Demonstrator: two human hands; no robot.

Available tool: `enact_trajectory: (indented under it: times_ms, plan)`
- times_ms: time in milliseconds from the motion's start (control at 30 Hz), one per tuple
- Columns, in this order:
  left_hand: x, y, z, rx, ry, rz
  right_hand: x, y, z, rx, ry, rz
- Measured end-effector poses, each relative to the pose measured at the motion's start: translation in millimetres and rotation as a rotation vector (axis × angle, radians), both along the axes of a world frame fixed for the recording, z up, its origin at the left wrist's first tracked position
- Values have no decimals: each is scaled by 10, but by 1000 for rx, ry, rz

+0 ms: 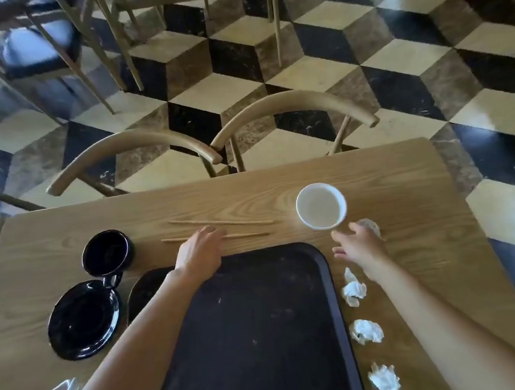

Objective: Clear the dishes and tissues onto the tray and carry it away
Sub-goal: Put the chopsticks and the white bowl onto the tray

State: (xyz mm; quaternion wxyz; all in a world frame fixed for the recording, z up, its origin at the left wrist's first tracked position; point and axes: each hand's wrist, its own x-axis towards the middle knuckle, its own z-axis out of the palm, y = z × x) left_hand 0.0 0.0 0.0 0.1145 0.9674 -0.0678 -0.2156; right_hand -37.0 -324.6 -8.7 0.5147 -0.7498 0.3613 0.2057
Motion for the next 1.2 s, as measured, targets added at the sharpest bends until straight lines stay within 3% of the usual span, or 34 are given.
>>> enact_trajectory:
  times_ms: [100, 233, 467, 767, 1000, 1200]
  plan:
    - [199, 100, -205, 44, -52, -103, 132, 55, -129, 147, 1, -159]
    - [411, 226, -415, 88, -65, -201, 239, 122, -214, 191, -31, -275]
    - [592, 316, -584, -28, -195, -242, 300, 140, -243, 239, -87, -416]
    - [673, 350, -572, -81, -160, -253, 407, 115, -263, 231, -130, -383]
    - [668, 313, -574, 40, -158, -397, 427, 137, -216, 173, -135, -375]
    - [568, 346, -477, 76, -218, -374, 409, 172, -123, 147, -143, -366]
